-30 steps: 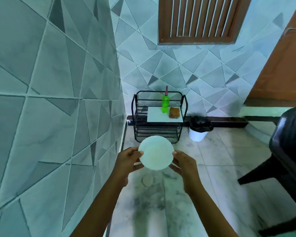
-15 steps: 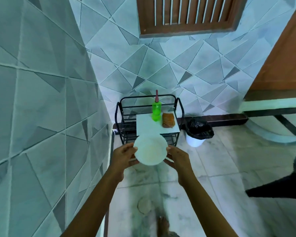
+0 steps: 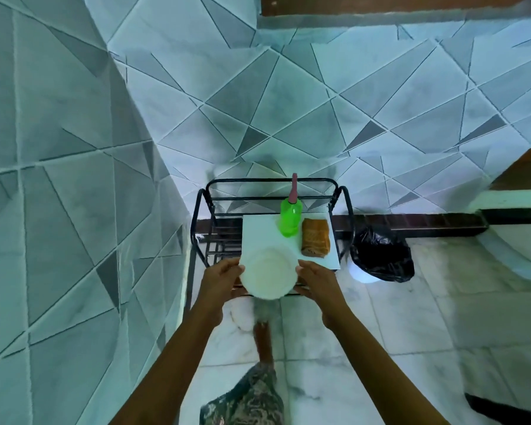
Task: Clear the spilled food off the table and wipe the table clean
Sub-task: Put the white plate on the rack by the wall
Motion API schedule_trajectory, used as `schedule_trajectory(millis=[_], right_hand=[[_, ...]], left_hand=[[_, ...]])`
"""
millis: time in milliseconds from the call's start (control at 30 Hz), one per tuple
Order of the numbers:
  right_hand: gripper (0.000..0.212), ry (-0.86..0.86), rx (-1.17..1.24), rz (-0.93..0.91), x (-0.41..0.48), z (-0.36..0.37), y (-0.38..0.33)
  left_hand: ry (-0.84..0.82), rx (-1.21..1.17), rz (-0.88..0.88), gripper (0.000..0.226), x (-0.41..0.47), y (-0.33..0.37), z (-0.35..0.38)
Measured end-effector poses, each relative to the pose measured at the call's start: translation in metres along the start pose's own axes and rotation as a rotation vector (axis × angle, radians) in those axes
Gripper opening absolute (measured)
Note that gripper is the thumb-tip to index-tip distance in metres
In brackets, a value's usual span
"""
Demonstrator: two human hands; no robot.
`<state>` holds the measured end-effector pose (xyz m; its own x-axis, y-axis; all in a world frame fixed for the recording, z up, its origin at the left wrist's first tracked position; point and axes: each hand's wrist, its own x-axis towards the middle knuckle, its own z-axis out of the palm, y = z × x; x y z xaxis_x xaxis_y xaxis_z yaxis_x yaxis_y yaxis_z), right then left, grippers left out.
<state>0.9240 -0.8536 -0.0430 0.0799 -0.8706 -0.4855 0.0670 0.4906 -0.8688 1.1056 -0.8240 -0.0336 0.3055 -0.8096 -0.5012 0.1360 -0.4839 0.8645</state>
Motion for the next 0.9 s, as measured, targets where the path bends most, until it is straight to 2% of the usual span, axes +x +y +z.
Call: schedule_trajectory(millis=[233, 333, 500, 600, 767, 900], right_hand=[[0.023, 0.054, -0.049, 0.173, 0.181, 0.034, 0.012], [0.024, 0.054, -0.024, 0.268, 0.263, 0.043, 0.039], [0.033, 0.063, -0.066, 0.318, 0.37, 0.048, 0.101], [0.032, 0.059, -0.018, 0.347, 0.41, 0.051, 0.132], [0.046, 0.02, -0.086, 0.296, 0.443, 0.057, 0.16], [0.058, 0.055, -0.135, 0.289, 0.455, 0.064, 0.168]], left_hand=[[0.08, 0.007, -0.15, 0.019, 0.185, 0.004, 0.021], [0.129, 0.004, -0.221, 0.023, 0.271, -0.021, 0.031], [0.194, 0.008, -0.309, 0.029, 0.384, -0.079, 0.049], [0.192, 0.017, -0.32, 0.029, 0.426, -0.104, 0.056], [0.235, 0.052, -0.282, 0.032, 0.465, -0.125, 0.063], [0.221, 0.113, -0.247, 0.034, 0.477, -0.133, 0.066]])
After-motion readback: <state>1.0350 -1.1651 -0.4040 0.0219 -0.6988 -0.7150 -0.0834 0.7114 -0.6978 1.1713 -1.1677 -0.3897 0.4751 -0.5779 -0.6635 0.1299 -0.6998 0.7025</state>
